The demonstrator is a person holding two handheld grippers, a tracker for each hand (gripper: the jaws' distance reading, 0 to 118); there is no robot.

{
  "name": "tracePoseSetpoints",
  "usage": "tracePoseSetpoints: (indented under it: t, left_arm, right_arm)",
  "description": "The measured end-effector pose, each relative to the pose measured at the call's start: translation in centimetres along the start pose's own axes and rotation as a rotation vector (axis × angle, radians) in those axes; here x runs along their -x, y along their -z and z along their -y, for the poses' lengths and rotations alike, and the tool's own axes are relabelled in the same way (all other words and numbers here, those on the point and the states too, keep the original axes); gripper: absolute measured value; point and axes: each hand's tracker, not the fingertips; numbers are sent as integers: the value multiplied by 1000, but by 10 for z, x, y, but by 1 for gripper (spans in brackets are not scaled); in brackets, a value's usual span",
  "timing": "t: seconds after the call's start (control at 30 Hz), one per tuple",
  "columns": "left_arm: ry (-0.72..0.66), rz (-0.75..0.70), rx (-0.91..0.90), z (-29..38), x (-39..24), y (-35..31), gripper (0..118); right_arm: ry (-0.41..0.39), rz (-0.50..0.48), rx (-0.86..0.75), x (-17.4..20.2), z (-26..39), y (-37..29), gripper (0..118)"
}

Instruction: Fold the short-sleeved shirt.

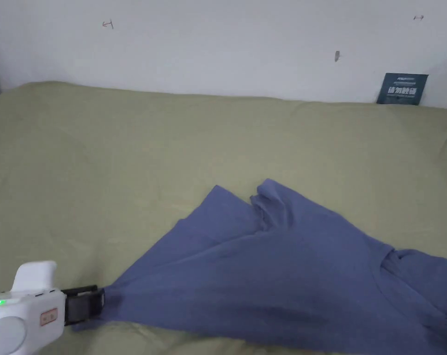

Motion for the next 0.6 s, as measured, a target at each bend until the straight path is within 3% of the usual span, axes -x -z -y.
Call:
tracePoseSetpoints:
  t: [0.07, 0.13, 0.17, 0.2, 0.23, 0.27, 0.37, 0.47, 0.6]
  left_arm:
    - [-2, -20, -51, 3, 1, -14, 113]
    - [-32, -54, -76, 7, 1, -29, 110]
    - [-31, -45, -78, 9, 2, -36, 102]
    - [-29, -63, -96, 11, 2, -47, 77]
    - [-18, -79, -127, 15, 1, -56, 14]
    - [-19, -73, -140, 19, 3, -60, 0]
    - [-44, -21, -101, 29, 10, -57, 0]
    - [-38, 1, -89, 35, 15, -58, 0]
    - [-64, 32, -50, 33, 20, -43, 0]
  right_arm:
    - [-36, 1, -39, 13, 1, -11, 107]
    - [-56, -2, -57, 27, 1, -27, 106]
    - [-72, -17, -76, 34, 3, -36, 97]
    - [-83, -22, -88, 41, 4, -43, 78]
    - [-81, -27, -120, 49, 8, -52, 31]
    - [-81, -46, -131, 45, 9, -50, 0]
    - [-66, -127, -126, 61, 20, -58, 0]
    - [-146, -100, -162, 74, 32, -56, 0]
    - [-147, -135, -167, 122, 40, -76, 0]
